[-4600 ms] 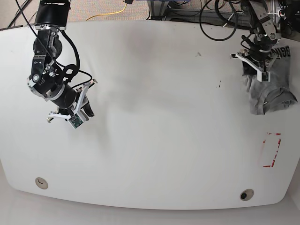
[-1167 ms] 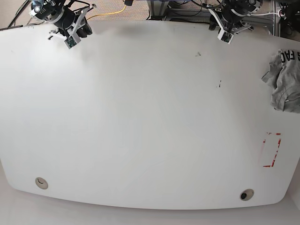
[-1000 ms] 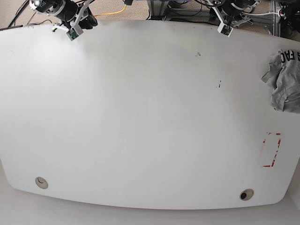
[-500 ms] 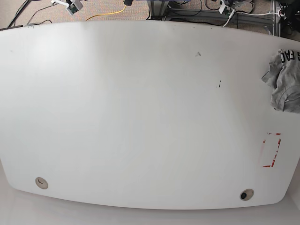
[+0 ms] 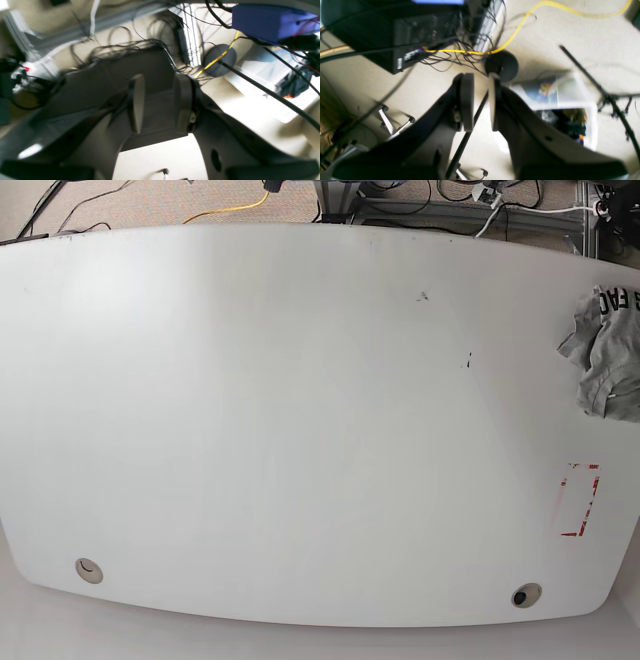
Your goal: Layout the t-shirt on the table in an organized manner, then fold the t-shirt properly
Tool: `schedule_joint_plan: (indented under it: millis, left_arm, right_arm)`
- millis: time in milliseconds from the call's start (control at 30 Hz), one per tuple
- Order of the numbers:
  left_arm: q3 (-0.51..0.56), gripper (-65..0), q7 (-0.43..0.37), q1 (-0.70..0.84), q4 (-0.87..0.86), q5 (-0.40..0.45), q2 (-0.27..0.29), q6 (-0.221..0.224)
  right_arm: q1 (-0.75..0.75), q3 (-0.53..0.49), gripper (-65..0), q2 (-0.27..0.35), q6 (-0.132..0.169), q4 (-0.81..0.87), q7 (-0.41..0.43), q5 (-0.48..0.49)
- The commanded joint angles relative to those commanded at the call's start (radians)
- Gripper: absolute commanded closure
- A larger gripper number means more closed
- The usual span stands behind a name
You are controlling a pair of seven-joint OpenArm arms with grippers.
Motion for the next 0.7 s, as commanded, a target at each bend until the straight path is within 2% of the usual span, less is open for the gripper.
schedule_joint_plan:
  millis: [133,267,367,433,567,700]
  left_arm:
    - [0.006,-18.2,-0.074,-0.061,-0.141,0.002,-0.009,0.000]
    - [0.066,-18.1,-0.106,-0.133,-0.293,0.002,-0.043,0.005]
    - [0.101,-17.9,-0.166,-0.184,-0.428,0.002,-0.055,0.008]
    - [0.109,-17.9,-0.210,-0.209,-0.496,0.002,-0.055,0.025]
    - [0.112,-18.2,-0.282,-0.285,-0.657,0.003,-0.055,0.092]
    - [0.143,-18.2,-0.302,-0.368,-0.795,0.003,-0.077,0.100]
  right_arm:
    - [0.063,-0.012,-9.5,0.000,0.000,-0.133,0.063,-0.012]
    - [0.132,-0.046,-9.5,0.009,0.000,-0.287,0.110,-0.014]
    - [0.196,-0.063,-9.5,0.009,0.000,-0.422,0.161,-0.014]
    - [0.227,-0.080,-9.5,0.009,0.000,-0.499,0.195,-0.017]
    - [0.298,-0.098,-9.5,0.002,0.000,-0.629,0.256,-0.080]
    - [0.365,-0.095,-9.5,-0.023,0.000,-0.746,0.304,-0.137]
